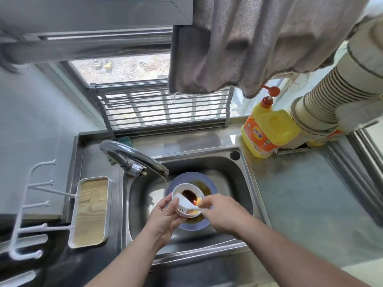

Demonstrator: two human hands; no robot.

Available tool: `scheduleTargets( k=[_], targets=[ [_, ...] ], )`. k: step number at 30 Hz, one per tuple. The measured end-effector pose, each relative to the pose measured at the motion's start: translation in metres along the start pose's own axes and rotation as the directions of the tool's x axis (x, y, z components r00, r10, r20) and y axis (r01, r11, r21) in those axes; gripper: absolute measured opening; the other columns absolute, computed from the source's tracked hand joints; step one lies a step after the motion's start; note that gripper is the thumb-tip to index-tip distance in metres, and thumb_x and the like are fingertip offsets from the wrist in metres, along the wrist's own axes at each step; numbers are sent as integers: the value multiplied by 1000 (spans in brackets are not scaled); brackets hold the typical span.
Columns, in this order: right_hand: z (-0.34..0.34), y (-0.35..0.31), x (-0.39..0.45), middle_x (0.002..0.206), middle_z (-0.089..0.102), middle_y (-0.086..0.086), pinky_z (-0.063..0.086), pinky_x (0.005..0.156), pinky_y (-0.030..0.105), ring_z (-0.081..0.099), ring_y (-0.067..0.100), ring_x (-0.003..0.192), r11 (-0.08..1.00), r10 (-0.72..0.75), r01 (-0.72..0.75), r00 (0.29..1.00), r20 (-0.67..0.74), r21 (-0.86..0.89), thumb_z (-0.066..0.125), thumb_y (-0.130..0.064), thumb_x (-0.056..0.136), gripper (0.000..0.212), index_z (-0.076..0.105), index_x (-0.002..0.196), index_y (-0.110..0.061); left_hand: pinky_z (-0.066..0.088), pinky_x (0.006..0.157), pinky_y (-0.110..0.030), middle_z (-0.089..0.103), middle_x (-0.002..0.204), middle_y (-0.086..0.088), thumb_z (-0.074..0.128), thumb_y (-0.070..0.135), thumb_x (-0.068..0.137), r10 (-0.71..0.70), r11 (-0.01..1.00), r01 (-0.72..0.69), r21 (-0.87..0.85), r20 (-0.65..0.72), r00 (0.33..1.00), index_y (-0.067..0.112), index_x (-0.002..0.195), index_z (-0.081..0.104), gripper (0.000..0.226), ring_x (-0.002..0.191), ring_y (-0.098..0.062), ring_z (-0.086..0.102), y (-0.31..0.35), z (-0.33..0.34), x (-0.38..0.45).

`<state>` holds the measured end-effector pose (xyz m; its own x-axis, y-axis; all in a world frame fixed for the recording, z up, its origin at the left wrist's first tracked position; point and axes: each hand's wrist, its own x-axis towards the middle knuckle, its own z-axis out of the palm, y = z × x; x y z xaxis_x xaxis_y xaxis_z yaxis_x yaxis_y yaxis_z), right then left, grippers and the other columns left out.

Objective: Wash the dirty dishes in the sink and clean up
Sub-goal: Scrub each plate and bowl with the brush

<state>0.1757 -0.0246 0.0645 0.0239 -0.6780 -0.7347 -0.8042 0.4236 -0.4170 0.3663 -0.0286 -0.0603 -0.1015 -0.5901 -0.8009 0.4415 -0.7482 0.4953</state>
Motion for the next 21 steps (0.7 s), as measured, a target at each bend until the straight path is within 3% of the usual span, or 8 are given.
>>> scheduleTargets(
  k=[4, 6, 9, 12, 14, 16, 18, 21],
  targets=[
    [-6, 6, -4, 120, 69, -3, 54, 79, 37, 66, 28, 106, 854, -105, 39, 990, -99, -519, 48, -22, 99, 49, 53, 138, -52, 67, 74, -44, 75, 115, -24, 73, 22, 95, -41, 996, 41, 82, 3, 999, 9, 133, 61, 43, 104, -41, 75, 4, -2, -4],
    [-1, 16, -10, 115, 69, 0, 53, 77, 38, 66, 30, 102, 825, -101, 46, 993, -66, -563, 47, -20, 97, 51, 52, 138, -49, 66, 71, -44, 76, 113, -23, 75, 21, 95, -26, 988, 25, 150, 6, 1000, 10, 135, 60, 44, 101, -42, 76, 14, -4, -1],
    [6, 22, -13, 106, 68, -3, 51, 68, 30, 63, 18, 83, 996, 41, -40, 999, 4, -84, 47, -25, 101, 37, 60, 132, -40, 65, 68, -41, 75, 116, -23, 78, 11, 91, 6, 983, -8, 182, 14, 1000, 13, 136, 61, 48, 99, -39, 77, 21, -1, 3],
    [3, 25, -11, 80, 55, 1, 33, 44, 24, 39, 10, 48, 889, 147, -205, 975, 168, 410, 51, -22, 105, 25, 66, 123, -31, 66, 71, -39, 75, 114, -25, 78, 0, 88, 24, 988, -28, 153, 25, 999, 13, 132, 64, 48, 101, -36, 77, 12, 3, -3],
    [-5, 31, -10, 87, 61, -2, 40, 51, 25, 49, 13, 57, 956, 127, -156, 983, 132, 249, 53, -26, 102, 27, 68, 122, -35, 65, 75, -36, 77, 108, -23, 78, -3, 87, 42, 982, -50, 183, 47, 998, 12, 131, 65, 48, 100, -33, 77, 6, 0, -8],
    [-16, 33, -11, 110, 69, -7, 50, 72, 29, 66, 19, 90, 977, 88, -82, 996, 21, -199, 52, -28, 99, 36, 66, 127, -46, 64, 81, -39, 78, 107, -20, 78, -1, 87, 35, 975, -50, 214, 72, 997, 13, 130, 66, 47, 101, -32, 77, 1, -1, -12],
    [-21, 29, -15, 114, 66, -5, 46, 71, 30, 65, 26, 104, 847, -33, -8, 997, -69, -532, 51, -21, 99, 47, 57, 134, -51, 65, 83, -43, 77, 112, -19, 78, 4, 88, 7, 978, -23, 206, 81, 997, 15, 132, 65, 48, 103, -35, 77, -1, 0, -14],
    [-10, 31, -16, 95, 53, 1, 40, 61, 31, 63, 31, 91, 719, -194, 103, 979, -56, -688, 50, -10, 98, 55, 48, 142, -43, 66, 70, -38, 77, 111, -20, 77, 7, 90, 6, 981, -23, 195, 88, 996, 16, 130, 64, 43, 98, -36, 77, 5, 9, -14]
  ],
)
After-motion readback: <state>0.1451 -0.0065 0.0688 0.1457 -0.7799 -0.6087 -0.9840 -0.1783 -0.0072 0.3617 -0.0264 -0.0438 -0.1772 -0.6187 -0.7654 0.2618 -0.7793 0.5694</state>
